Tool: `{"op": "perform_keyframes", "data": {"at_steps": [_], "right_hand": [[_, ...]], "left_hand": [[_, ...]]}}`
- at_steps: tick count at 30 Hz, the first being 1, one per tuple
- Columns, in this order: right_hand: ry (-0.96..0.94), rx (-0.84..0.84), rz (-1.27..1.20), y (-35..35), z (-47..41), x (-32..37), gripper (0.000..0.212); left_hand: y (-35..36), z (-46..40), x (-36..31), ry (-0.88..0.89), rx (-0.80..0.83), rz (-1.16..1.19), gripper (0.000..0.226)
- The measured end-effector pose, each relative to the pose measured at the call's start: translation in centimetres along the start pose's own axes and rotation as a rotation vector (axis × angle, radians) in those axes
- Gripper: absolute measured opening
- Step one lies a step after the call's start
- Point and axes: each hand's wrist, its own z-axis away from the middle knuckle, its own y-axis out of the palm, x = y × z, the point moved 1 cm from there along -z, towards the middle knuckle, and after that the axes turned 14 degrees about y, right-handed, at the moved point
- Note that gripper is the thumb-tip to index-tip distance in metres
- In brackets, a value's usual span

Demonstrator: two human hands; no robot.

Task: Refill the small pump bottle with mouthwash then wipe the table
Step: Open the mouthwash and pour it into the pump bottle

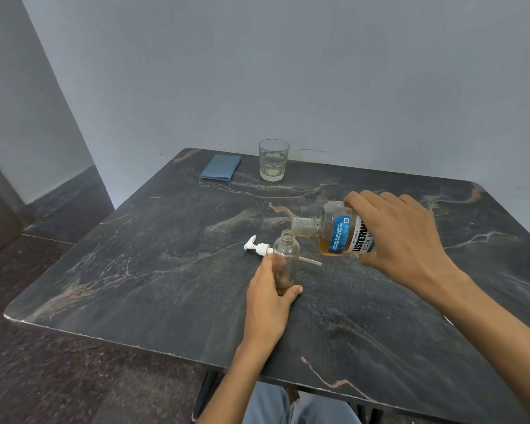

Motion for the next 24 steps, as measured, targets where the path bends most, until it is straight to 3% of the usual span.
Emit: {"op": "perform_keyframes", "data": {"at_steps": [24], "right_hand": [[-0.004, 0.01, 0.004, -0.17, -0.05, 0.0, 0.079]], "left_hand": [[0.02, -0.03, 0.16, 0.008, -0.007, 0.011, 0.048]]}}
